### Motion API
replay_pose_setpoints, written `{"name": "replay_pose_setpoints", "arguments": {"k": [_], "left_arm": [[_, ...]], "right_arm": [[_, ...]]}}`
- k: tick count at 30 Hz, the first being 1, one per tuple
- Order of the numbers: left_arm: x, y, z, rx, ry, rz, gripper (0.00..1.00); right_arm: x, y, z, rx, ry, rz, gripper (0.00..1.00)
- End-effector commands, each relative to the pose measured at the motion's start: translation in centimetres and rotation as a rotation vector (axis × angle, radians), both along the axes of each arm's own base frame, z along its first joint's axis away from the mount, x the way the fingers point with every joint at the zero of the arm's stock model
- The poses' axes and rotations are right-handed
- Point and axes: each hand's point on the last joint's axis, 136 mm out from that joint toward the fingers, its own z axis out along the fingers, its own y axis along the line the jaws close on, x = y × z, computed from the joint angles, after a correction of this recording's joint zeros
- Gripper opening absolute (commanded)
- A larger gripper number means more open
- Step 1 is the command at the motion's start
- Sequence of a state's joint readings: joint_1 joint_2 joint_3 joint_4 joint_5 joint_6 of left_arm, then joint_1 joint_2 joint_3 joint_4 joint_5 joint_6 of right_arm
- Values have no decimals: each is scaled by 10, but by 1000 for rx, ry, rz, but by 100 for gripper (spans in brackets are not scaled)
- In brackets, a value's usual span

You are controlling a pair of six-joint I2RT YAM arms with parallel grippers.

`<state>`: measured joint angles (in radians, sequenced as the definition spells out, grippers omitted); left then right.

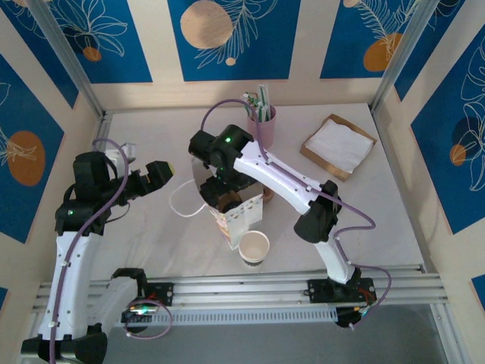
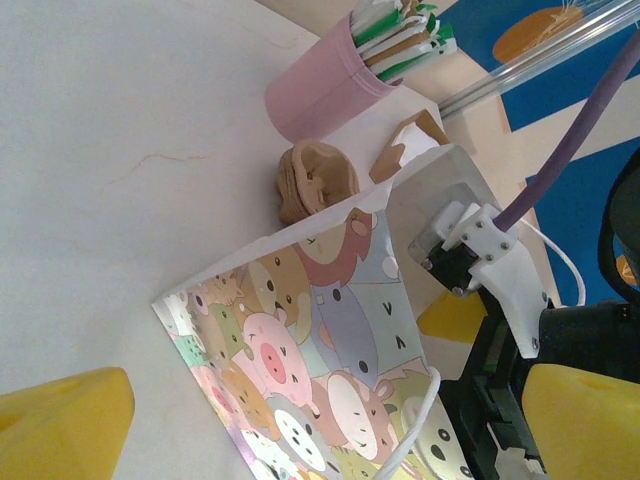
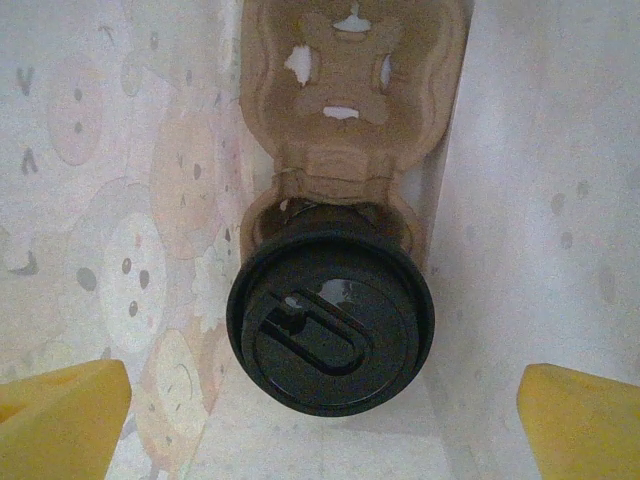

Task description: Pack the takeout coffee

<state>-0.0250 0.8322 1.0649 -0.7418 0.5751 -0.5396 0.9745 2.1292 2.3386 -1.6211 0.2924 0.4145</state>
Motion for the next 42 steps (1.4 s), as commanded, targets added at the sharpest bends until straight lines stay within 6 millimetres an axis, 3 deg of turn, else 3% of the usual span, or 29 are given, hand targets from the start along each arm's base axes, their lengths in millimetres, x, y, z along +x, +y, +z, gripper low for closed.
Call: {"name": "replay_pose_setpoints", "arguments": {"k": [1,33,42], "left_arm": [[-7,-3,16,3,-38,-22,100],[-22,-2,45,16,-98,-30,100],[-29,-7,59,-4,-132,-54,100]], "right_arm": [[-23,-31,26,-59,31,-12,99],[-25,-28,69,56,-99,3,100],[-27,-26,91,126,-165,14,100]]}}
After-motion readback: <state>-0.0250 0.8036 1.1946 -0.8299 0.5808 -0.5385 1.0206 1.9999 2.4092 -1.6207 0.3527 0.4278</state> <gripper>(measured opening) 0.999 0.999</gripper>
